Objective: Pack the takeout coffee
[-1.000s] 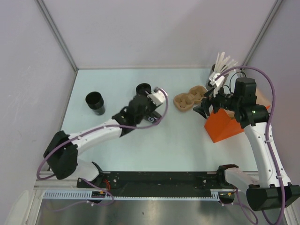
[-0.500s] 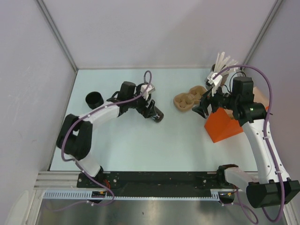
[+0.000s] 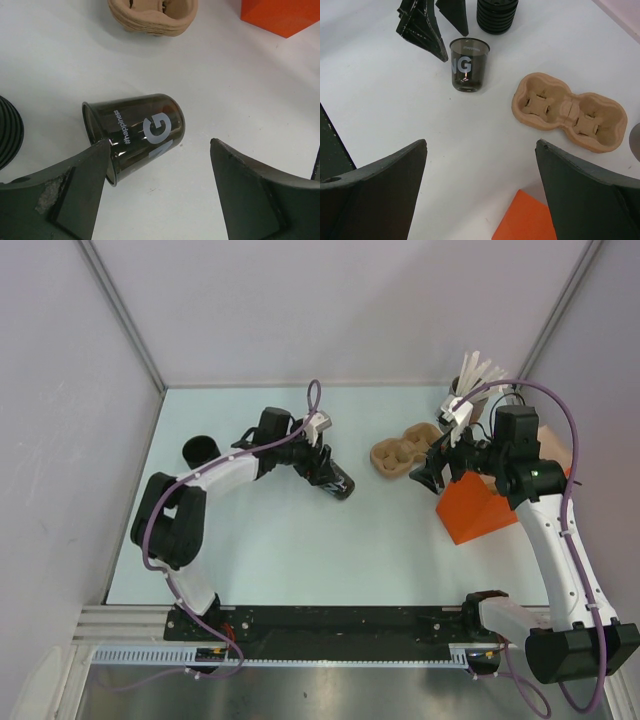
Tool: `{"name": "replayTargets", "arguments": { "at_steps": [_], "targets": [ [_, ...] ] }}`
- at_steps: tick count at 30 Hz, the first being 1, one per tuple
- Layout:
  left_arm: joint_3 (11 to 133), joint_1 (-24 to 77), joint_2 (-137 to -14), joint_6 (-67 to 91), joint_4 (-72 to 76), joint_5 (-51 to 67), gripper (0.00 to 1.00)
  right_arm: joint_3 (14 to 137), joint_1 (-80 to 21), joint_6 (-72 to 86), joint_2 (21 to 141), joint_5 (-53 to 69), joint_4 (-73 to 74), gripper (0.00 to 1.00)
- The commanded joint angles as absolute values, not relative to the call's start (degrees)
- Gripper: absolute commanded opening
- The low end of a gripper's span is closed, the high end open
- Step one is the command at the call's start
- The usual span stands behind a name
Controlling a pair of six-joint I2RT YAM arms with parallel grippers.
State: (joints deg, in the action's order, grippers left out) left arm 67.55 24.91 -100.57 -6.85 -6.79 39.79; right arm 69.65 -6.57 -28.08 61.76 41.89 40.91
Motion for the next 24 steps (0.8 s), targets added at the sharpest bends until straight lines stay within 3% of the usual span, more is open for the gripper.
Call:
{"name": "replayTargets", "arguments": {
  "at_steps": [1, 18, 21, 24],
  "targets": [
    [68.5, 23.4, -100.1, -5.9, -4.0, 41.4, 0.86, 69.5, -6.6, -28.1, 61.7, 42.1, 40.1, 0.95],
    [71.7, 22.7, -107.5, -7.1, -4.0, 40.9, 0.82, 69.5, -6.6, -28.4, 61.8, 42.6, 40.5, 0.94],
    [72.1, 22.8, -108.0, -6.9, -4.1, 41.9, 0.76, 69.5, -6.6, -28.4, 61.9, 42.5, 40.5, 0.95],
    [72.4, 22.7, -108.2, -6.7, -4.1, 43.1, 0.62, 69.5, -6.7, -28.5, 62.1, 42.5, 40.5, 0.94]
  ]
}}
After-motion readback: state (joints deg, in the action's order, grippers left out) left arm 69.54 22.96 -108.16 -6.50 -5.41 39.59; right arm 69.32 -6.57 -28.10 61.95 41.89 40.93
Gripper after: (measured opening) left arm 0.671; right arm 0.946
